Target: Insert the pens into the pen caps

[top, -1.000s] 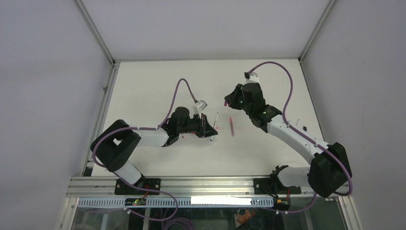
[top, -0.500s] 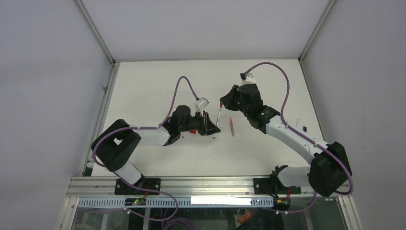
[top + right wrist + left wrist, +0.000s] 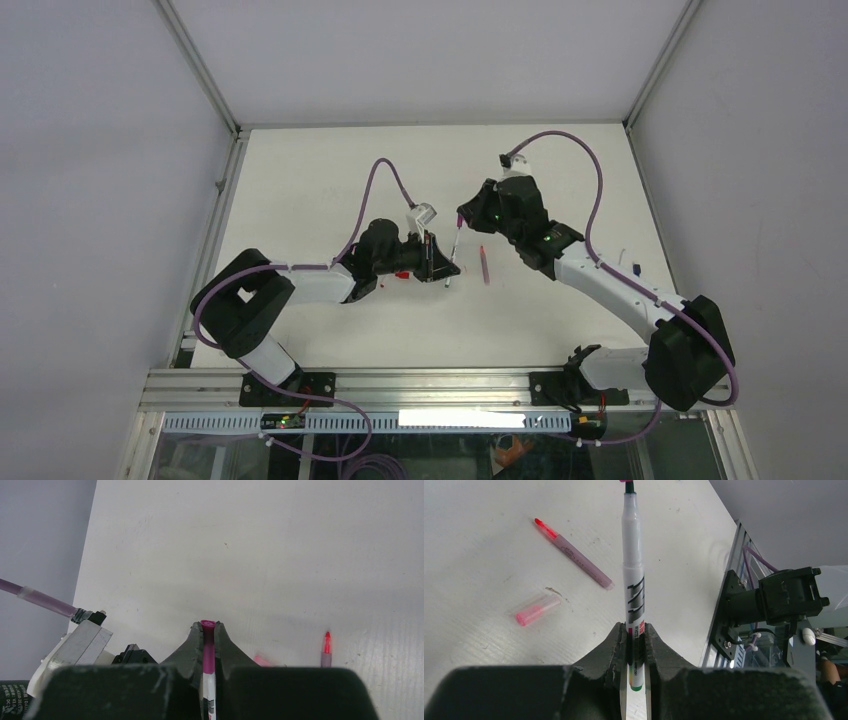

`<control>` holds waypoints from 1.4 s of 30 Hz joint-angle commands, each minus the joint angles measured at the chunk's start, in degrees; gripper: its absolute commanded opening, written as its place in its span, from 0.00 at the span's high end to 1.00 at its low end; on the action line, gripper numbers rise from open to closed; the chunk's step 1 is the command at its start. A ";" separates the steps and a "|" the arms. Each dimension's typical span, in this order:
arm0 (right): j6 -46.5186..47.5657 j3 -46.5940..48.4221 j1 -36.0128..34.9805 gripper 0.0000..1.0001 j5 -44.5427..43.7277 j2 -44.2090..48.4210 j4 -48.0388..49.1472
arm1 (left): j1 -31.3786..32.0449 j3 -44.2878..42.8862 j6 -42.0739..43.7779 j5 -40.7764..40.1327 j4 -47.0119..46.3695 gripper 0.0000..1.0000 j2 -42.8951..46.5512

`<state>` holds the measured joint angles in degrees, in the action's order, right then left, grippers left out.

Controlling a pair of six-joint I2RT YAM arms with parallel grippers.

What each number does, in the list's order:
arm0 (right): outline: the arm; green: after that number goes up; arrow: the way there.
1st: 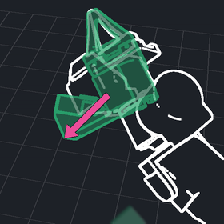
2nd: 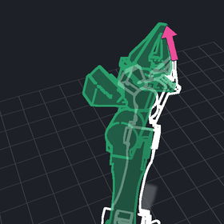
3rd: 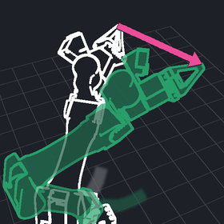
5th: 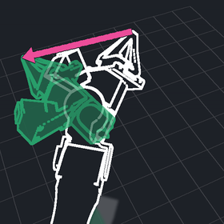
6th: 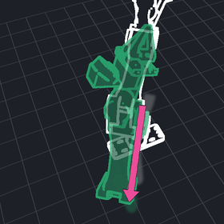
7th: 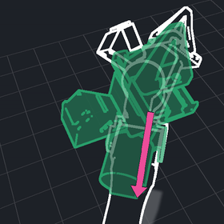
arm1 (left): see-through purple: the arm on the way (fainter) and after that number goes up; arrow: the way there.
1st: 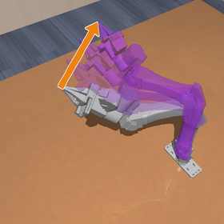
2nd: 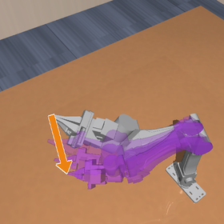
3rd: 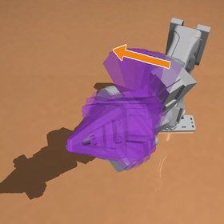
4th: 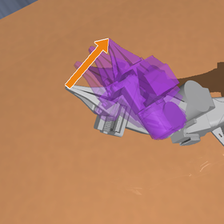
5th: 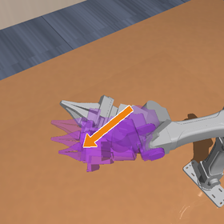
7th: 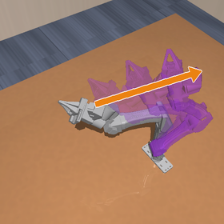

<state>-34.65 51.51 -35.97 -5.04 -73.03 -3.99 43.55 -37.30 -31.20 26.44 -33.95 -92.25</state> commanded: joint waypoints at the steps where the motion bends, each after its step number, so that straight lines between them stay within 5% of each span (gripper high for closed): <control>1: -0.26 -0.45 -0.38 1.00 -0.07 2.64 1.00 | 0.47 -1.36 2.11 -1.35 -1.38 1.00 1.70; 42: -1.43 -4.84 -2.78 1.00 3.34 4.83 -2.06 | 0.33 -6.42 8.64 -9.14 7.11 1.00 5.06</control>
<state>-35.05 47.88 -36.73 -4.56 -70.02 -3.18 44.31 -40.10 -24.08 22.48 -22.70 -89.91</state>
